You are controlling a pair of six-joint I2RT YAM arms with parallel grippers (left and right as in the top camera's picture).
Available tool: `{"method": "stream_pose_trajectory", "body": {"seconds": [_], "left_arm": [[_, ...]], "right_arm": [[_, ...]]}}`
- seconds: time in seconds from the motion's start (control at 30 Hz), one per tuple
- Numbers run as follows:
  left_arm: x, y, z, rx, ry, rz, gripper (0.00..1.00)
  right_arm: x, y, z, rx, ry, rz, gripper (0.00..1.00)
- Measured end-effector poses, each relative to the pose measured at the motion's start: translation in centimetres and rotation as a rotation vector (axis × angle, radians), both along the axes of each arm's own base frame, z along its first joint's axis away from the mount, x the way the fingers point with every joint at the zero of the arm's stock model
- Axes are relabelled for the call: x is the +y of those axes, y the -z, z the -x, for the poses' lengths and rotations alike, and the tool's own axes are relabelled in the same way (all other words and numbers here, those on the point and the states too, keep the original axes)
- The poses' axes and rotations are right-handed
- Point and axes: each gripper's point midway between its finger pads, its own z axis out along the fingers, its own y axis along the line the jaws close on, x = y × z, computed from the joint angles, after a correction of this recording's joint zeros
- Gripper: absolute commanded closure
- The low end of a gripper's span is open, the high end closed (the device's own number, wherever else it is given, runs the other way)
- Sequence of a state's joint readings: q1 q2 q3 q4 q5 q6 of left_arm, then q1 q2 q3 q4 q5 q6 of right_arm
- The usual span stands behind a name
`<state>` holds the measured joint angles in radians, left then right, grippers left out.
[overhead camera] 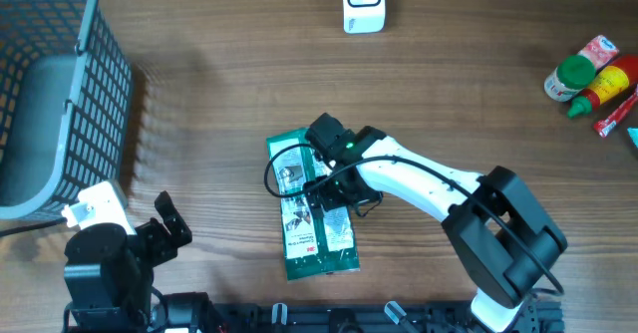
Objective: Scan the item barcode
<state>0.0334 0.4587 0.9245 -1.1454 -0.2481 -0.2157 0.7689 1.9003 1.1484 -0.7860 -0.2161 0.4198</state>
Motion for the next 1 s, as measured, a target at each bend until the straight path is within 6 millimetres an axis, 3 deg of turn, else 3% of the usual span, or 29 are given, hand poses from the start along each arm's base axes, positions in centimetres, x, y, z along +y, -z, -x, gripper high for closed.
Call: {"method": "stream_pose_trajectory", "body": {"seconds": [0.07,0.2,0.33,0.5,0.57,0.67,0.77,0.8,0.83,1.0], "left_arm": [[0.0,0.0,0.0,0.000,0.000,0.000,0.00],[0.0,0.0,0.0,0.000,0.000,0.000,0.00],[0.0,0.0,0.0,0.000,0.000,0.000,0.00],[0.0,0.0,0.0,-0.001,0.000,0.000,0.00],[0.0,0.0,0.0,-0.001,0.000,0.000,0.00],[0.0,0.0,0.0,0.000,0.000,0.000,0.00],[0.0,0.0,0.0,0.000,0.000,0.000,0.00],[0.0,0.0,0.0,0.000,0.000,0.000,0.00],[0.0,0.0,0.0,0.000,0.000,0.000,0.00],[0.0,0.0,0.0,0.000,0.000,0.000,0.00]], "right_arm": [[0.1,0.4,0.5,0.002,-0.019,0.024,0.96],[1.2,0.9,2.0,0.020,-0.063,0.043,0.96],[1.1,0.9,2.0,0.023,-0.032,0.058,0.96],[-1.3,-0.3,0.8,-0.065,-0.039,0.179,0.96],[-2.0,-1.8,-0.2,-0.144,-0.074,0.184,0.96],[-1.5,-7.7,-2.1,-0.336,-0.142,0.078,0.96],[-1.3,-13.6,-2.7,-0.507,-0.209,-0.027,0.96],[-1.3,-14.0,-2.7,-0.525,-0.236,-0.033,0.96],[-1.3,-16.3,-2.9,-0.594,-0.243,-0.076,0.96],[-1.6,-21.2,-2.7,-0.749,-0.300,-0.165,0.96]]}}
